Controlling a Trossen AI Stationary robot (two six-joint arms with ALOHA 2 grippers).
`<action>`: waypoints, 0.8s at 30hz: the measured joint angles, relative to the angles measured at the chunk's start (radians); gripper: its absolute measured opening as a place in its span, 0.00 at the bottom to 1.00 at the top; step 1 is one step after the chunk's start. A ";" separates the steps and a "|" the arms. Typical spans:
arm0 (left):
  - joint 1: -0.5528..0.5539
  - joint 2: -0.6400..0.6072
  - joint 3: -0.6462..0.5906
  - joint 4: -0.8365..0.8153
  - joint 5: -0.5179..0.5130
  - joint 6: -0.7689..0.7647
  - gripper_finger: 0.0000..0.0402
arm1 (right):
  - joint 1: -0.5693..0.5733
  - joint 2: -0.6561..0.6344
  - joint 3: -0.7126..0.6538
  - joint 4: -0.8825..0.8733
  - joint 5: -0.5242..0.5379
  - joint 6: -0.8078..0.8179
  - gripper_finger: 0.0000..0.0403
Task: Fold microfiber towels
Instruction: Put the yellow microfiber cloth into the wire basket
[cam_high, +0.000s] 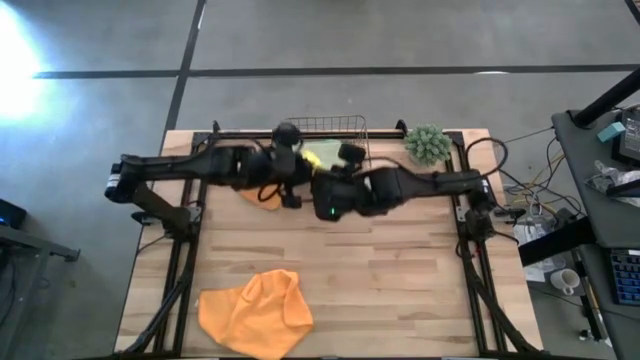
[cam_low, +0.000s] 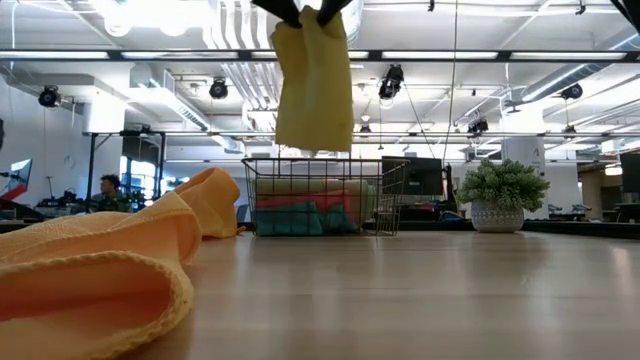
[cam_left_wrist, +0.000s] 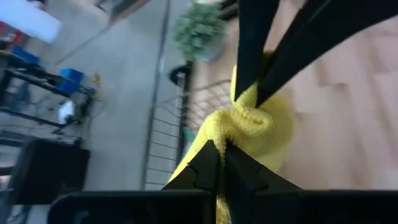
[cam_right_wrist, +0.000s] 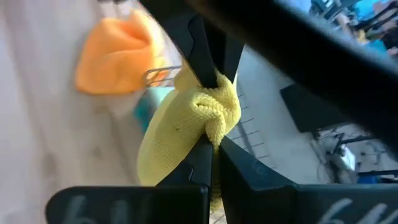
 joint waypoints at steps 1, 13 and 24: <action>0.019 0.000 0.009 0.009 0.000 0.017 0.00 | -0.017 0.000 0.017 0.002 -0.001 -0.025 0.02; 0.259 0.085 0.037 0.029 -0.006 0.122 0.00 | -0.306 0.001 -0.003 0.056 -0.166 -0.346 0.02; 0.457 0.213 0.054 0.099 0.087 0.240 0.00 | -0.571 0.010 -0.123 0.332 -0.451 -0.558 0.02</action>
